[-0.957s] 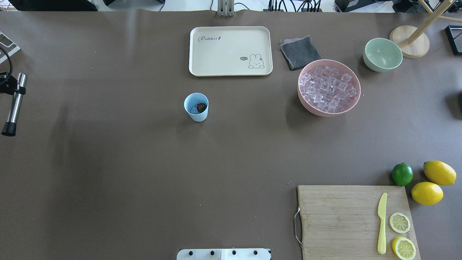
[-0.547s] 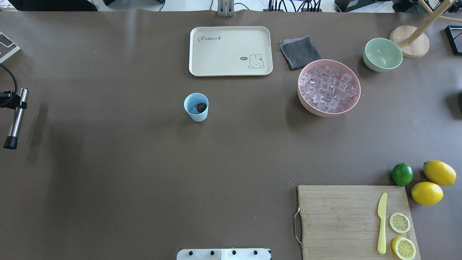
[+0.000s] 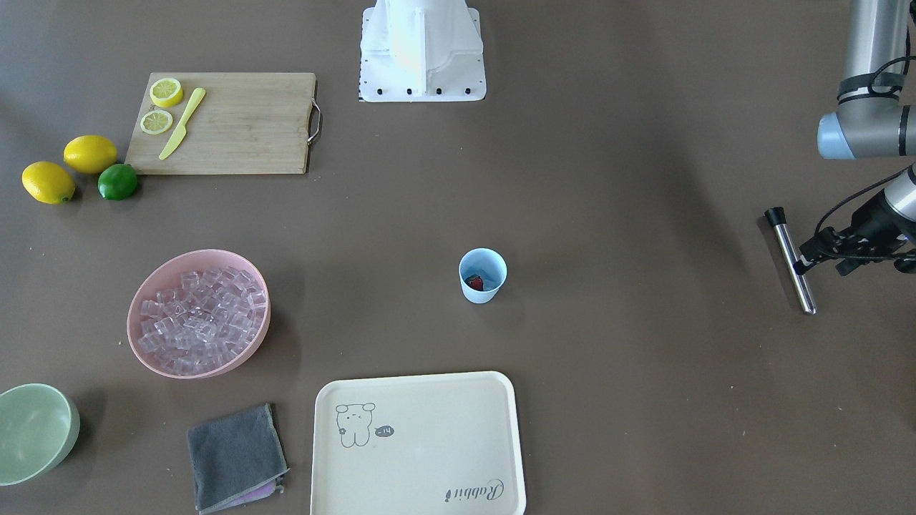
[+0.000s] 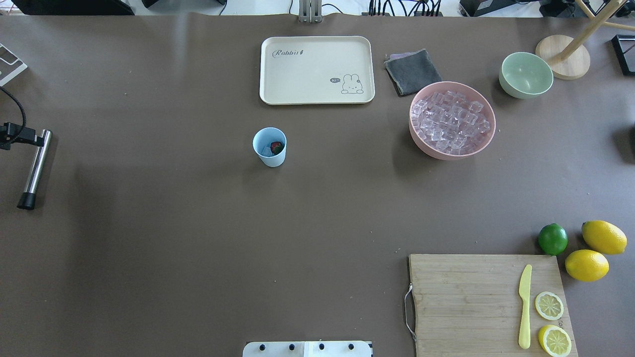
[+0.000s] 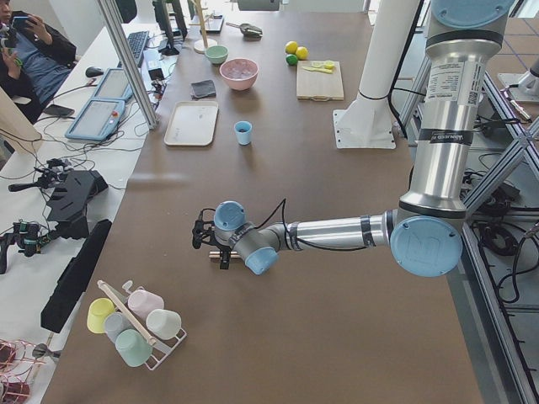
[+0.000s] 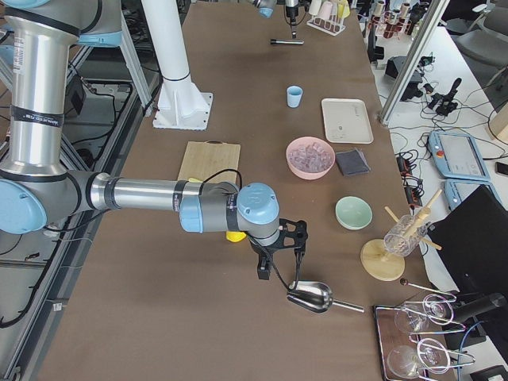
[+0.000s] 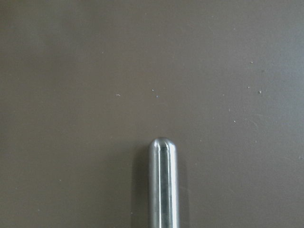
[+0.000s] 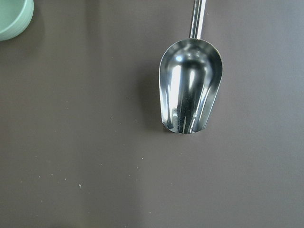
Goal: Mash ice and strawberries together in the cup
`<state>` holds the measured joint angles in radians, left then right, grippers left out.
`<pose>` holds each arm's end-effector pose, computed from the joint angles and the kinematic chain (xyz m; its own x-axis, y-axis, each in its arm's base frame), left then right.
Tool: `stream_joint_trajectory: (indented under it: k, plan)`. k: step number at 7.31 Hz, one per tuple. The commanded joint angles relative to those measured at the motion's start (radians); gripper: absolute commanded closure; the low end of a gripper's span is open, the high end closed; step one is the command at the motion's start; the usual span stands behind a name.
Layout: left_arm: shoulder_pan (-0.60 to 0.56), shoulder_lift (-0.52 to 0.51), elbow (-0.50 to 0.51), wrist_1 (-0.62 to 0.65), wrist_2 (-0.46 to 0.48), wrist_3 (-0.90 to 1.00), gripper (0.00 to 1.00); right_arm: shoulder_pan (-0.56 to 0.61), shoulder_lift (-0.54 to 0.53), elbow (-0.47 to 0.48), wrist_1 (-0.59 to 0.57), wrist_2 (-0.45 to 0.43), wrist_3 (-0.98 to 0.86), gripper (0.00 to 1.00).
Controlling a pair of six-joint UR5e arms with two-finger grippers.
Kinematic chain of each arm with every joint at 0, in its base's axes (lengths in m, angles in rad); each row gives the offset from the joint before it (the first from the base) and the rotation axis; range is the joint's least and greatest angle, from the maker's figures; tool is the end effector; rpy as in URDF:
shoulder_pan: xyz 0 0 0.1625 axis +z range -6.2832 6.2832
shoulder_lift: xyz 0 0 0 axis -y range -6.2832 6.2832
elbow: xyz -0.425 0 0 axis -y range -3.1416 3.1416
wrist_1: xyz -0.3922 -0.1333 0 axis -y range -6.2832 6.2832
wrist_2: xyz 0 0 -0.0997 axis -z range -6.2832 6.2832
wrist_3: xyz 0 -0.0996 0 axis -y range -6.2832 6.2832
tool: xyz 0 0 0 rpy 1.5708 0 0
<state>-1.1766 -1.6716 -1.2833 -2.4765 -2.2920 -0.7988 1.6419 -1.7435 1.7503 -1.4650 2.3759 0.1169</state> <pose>0.1498 -0.5360 0.6488 0.5743 -0.0165 -0.8185 0.1756 0.9790 0.1035 0.0916 -0.4205 0.6359 0.6840 0.0843 0.7246 -0.1514 0.9881 0.0280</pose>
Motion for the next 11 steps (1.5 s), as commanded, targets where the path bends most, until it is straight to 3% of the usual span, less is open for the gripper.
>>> stream_joint_trajectory:
  k: [1, 3, 4, 6, 7, 9, 11]
  plan:
    - [-0.090, -0.090, -0.026, 0.188, -0.074, 0.109, 0.02, -0.004, 0.015, 0.000, -0.005, -0.001, 0.000, 0.00]
    - [-0.290, -0.195, -0.167, 0.696, -0.168, 0.475, 0.02, -0.004, 0.016, 0.000, -0.009, 0.026, 0.006, 0.00]
    - [-0.322, -0.194, -0.232, 0.843, -0.173, 0.563, 0.02, -0.004, 0.018, 0.001, -0.009, 0.035, 0.009, 0.00]
    - [-0.342, 0.015, -0.383, 0.805, -0.149, 0.567, 0.02, -0.005, 0.018, 0.000, -0.006, 0.045, 0.007, 0.00]
    - [-0.351, 0.092, -0.440, 0.732, -0.048, 0.560, 0.02, -0.007, 0.015, 0.008, -0.006, 0.036, 0.001, 0.00]
    - [-0.356, 0.028, -0.438, 0.745, -0.037, 0.558, 0.02, -0.017, 0.018, 0.011, -0.002, 0.043, -0.003, 0.00]
    - [-0.389, 0.070, -0.389, 0.745, -0.040, 0.561, 0.02, -0.050, 0.051, -0.020, 0.034, -0.006, -0.117, 0.00]
